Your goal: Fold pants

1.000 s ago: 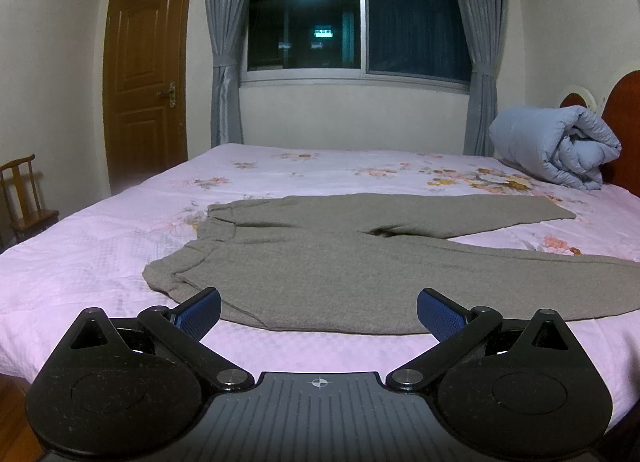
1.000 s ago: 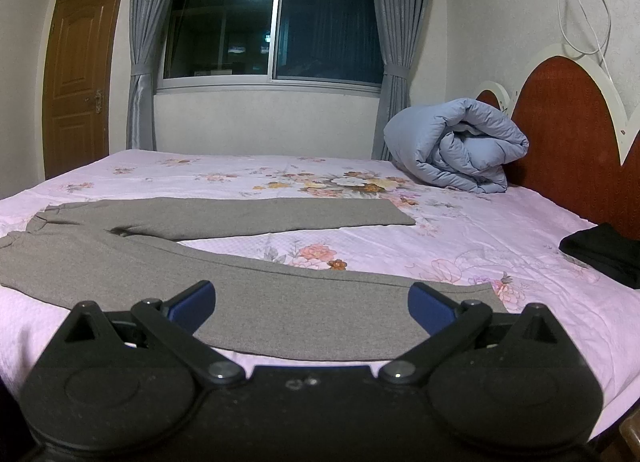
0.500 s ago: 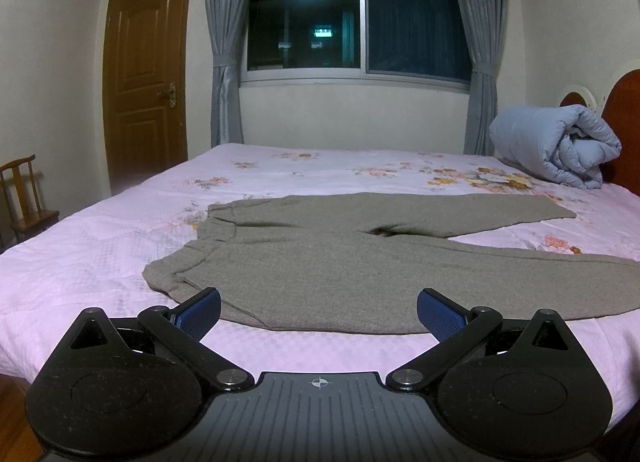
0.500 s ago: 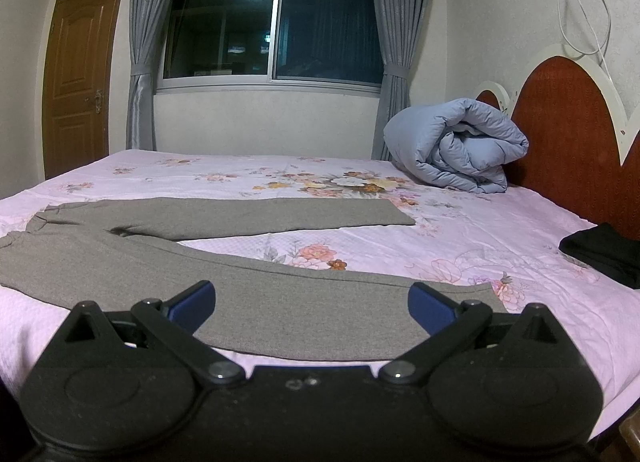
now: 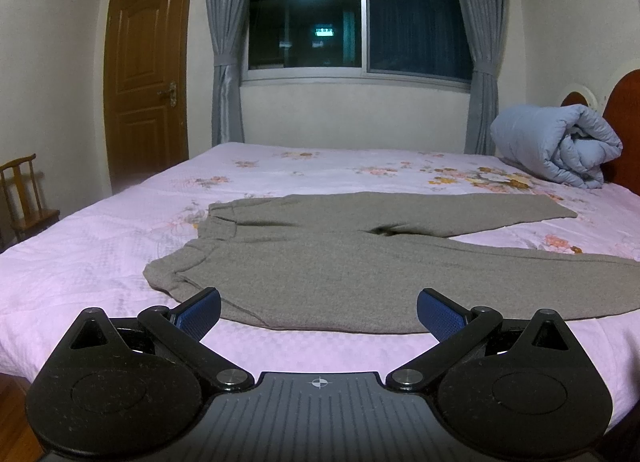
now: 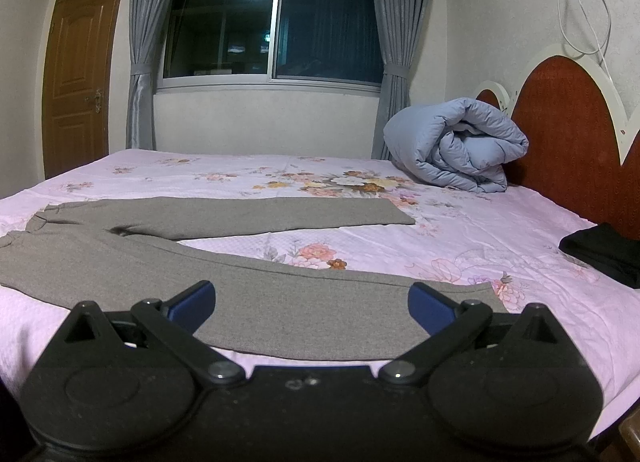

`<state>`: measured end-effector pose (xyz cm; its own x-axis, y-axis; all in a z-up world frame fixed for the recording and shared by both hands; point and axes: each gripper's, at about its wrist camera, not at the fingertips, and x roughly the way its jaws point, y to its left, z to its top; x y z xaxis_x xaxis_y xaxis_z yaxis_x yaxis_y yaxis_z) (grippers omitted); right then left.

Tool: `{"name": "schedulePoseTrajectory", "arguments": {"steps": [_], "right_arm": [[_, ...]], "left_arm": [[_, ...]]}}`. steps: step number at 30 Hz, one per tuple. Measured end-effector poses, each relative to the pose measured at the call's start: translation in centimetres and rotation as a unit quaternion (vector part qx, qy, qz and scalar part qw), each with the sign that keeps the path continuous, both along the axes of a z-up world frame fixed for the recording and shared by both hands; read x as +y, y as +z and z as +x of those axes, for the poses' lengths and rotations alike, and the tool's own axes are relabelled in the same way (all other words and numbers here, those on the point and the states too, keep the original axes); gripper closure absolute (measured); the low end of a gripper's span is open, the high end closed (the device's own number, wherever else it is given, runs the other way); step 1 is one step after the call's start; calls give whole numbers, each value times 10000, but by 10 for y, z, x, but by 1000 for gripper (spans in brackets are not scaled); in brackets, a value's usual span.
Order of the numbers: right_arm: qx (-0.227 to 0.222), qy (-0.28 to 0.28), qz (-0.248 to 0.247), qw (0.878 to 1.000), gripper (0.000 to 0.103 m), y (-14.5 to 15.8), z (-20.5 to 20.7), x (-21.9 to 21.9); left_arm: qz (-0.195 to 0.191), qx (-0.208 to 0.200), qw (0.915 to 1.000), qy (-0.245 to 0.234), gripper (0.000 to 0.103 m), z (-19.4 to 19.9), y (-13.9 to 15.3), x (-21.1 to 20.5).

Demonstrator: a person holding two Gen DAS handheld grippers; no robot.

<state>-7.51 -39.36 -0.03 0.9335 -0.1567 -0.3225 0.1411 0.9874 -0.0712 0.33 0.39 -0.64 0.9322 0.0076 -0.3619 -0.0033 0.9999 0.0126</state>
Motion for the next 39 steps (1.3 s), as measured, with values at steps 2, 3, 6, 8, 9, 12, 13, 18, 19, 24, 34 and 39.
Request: {"name": "schedulePoseTrajectory", "arguments": {"steps": [2,3,6,8,9,12,13,18,19,24,34,39], "right_arm": [[8,2,3,10000,6,0,0,0],[4,0,3,10000,6,0,0,0],[7,1,4,10000,6,0,0,0],[3,0,2,10000,6,0,0,0],[4,1,1,10000,6,0,0,0],[3,-1,2,10000,6,0,0,1],[3,-1,3,10000,6,0,0,2],[-26,-41,44,10000,6,3,1,1],[-66,-14,42,10000,6,4,1,0],[-281,101,33,9995,6,18,16,-1],[-266,130,31,9996,6,8,10,0],[-336,240,26,9991,6,20,19,2]], "left_arm": [[2,-1,10000,-1,0,0,0,0],[-5,2,10000,-5,0,0,0,1],[-14,3,10000,-1,0,0,0,1],[-17,5,10000,-5,0,0,0,1],[-26,11,10000,-9,0,0,0,1],[-42,8,10000,-2,0,-1,0,2],[-45,6,10000,13,0,-1,0,2],[-161,2,9998,78,0,-2,6,7],[-186,-7,9998,76,0,-1,8,8],[52,34,9997,219,0,9,11,16],[-74,38,9994,336,0,6,5,19],[-149,-136,9990,388,0,26,21,33]]}}
